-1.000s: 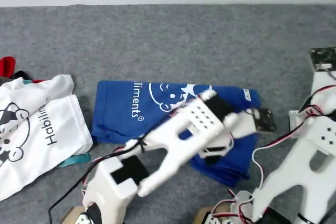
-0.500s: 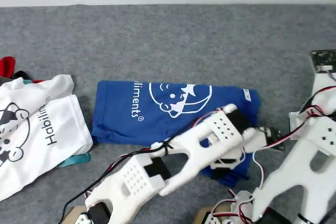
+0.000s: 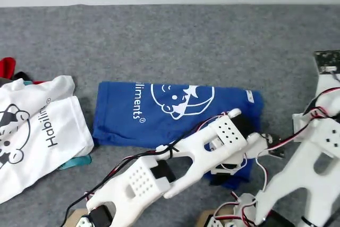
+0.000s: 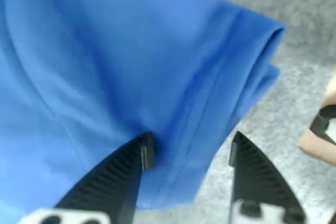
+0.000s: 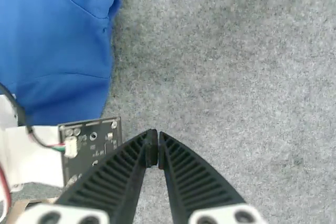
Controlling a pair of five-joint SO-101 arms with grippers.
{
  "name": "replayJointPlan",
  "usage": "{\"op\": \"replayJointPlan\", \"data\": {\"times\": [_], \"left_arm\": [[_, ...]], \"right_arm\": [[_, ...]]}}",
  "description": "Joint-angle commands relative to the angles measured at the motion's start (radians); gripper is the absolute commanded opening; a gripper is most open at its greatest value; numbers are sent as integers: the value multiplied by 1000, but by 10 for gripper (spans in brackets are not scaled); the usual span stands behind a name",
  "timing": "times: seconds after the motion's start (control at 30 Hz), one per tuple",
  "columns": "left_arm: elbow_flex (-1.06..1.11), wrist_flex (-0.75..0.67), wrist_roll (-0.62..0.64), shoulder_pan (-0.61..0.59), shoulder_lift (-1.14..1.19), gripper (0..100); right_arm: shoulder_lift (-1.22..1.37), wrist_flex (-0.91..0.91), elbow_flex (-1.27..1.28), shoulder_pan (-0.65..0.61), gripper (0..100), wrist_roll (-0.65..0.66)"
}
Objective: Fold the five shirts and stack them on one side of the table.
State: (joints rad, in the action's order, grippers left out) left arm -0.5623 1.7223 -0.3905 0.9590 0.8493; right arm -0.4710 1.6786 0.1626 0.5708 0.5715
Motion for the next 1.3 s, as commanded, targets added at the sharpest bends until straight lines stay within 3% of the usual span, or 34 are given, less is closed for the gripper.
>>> {"op": "replayJointPlan", "data": {"times": [0.0,0.3,0.83,1.27], "left_arm": [[-24,0,21,0,21,227],[-137,0,43,-3,49,3],[-344,26,51,-146,9,5],[-331,-129,95,-253,38,33]], "right_arm": [[-41,2,-55,12,9,-12],[-41,-5,-55,7,9,-12],[-41,-2,-55,7,9,-12],[-42,4,-55,7,9,-12]]}}
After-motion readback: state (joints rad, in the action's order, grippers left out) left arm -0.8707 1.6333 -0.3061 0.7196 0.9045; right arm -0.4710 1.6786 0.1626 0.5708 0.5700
